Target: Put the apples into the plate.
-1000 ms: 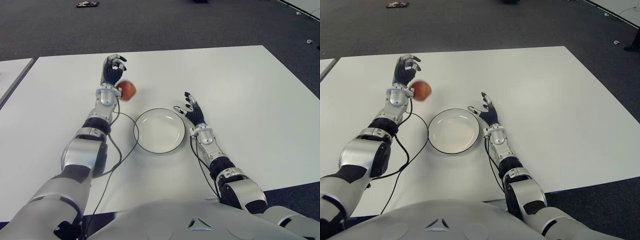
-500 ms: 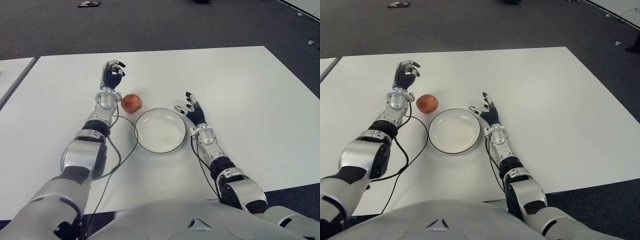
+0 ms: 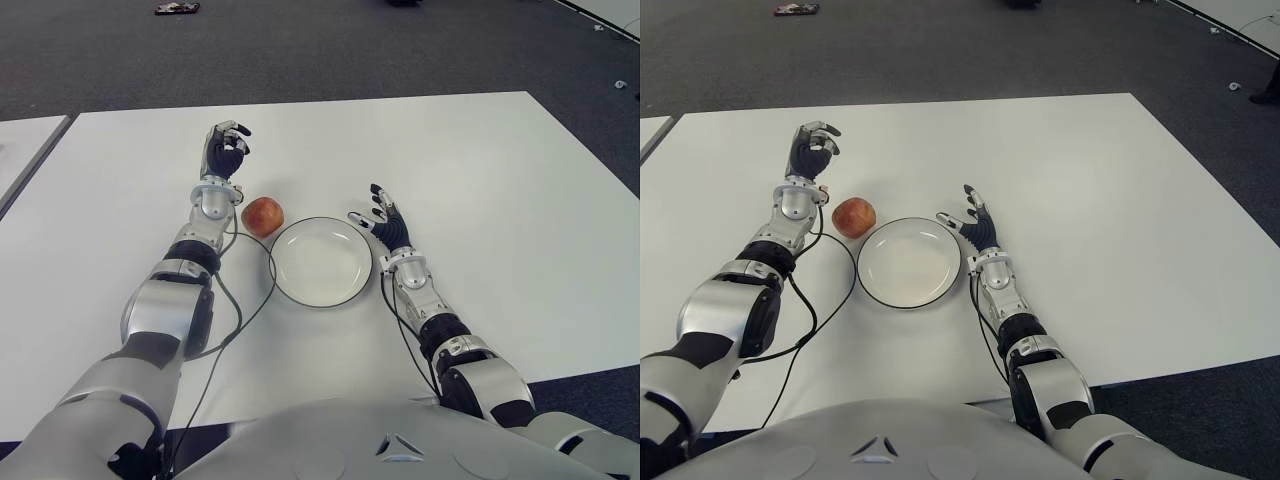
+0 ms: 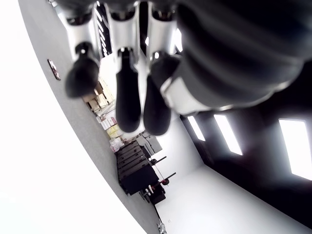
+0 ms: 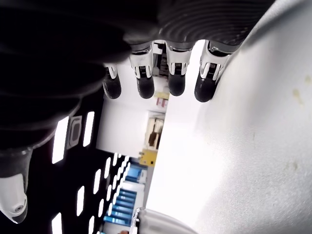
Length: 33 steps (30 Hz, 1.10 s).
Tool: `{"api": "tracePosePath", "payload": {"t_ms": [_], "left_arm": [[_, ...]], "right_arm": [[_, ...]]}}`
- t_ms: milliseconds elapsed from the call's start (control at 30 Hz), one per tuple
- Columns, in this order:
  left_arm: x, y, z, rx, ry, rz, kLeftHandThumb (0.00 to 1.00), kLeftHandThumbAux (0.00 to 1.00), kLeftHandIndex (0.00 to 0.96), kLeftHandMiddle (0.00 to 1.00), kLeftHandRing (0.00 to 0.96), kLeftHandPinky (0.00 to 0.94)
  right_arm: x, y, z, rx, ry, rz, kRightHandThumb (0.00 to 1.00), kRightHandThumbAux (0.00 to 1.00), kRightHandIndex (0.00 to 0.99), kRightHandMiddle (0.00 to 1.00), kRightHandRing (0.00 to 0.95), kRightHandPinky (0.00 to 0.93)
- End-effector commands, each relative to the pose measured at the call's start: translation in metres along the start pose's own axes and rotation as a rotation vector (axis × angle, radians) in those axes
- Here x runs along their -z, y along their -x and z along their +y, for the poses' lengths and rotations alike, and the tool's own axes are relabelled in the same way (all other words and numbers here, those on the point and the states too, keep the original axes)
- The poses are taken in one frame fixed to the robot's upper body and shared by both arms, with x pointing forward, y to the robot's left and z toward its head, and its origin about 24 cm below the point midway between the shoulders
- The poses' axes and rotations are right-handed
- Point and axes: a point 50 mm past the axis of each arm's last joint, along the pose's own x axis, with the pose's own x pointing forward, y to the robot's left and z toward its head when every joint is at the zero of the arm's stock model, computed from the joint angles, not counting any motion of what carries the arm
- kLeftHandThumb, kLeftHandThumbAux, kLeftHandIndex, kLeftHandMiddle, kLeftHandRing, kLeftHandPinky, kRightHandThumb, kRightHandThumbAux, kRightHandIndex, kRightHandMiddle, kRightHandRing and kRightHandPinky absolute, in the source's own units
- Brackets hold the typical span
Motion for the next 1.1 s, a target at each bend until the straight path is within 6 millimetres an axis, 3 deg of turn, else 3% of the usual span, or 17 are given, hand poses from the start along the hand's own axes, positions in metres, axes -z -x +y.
{"api": "tracePosePath", "payload": {"t_ms": [33, 700, 1033, 1067, 1100], "left_arm": [[0.0081, 0.0041, 0.0011, 0.0, -0.013, 0.029, 0.75, 0.696, 0.444, 0.889, 0.872, 0.795], [0.0089, 0.0045, 0.0057, -0.033, -0.084, 0.005, 0.748, 0.695, 0.444, 0.879, 0.873, 0.853], [0.0111, 0.0035, 0.0052, 0.11, -0.121, 0.009, 0.712, 0.686, 0.431, 0.755, 0.747, 0.639], [0.0117, 0.0033, 0.0051, 0.132, -0.123, 0.015, 0.628, 0.576, 0.411, 0.689, 0.68, 0.581], [0.0127, 0.0029, 0.0047, 0.179, -0.14, 0.026, 0.598, 0.537, 0.404, 0.666, 0.656, 0.561]], "right_arm": [[0.0118, 0.0054, 0.0013, -0.006, 0.002, 0.067, 0.026, 0.576, 0.0, 0.0, 0.0, 0.0], [0.0117, 0.003, 0.0026, -0.018, -0.012, 0.076, 0.026, 0.587, 0.0, 0.0, 0.0, 0.0], [0.0114, 0.0023, 0.0027, -0.02, -0.016, 0.071, 0.037, 0.589, 0.0, 0.0, 0.0, 0.0], [0.0113, 0.0023, 0.0028, -0.02, -0.016, 0.07, 0.038, 0.589, 0.0, 0.0, 0.0, 0.0], [0.0113, 0.0022, 0.0029, -0.022, -0.015, 0.069, 0.038, 0.588, 0.0, 0.0, 0.0, 0.0]]}}
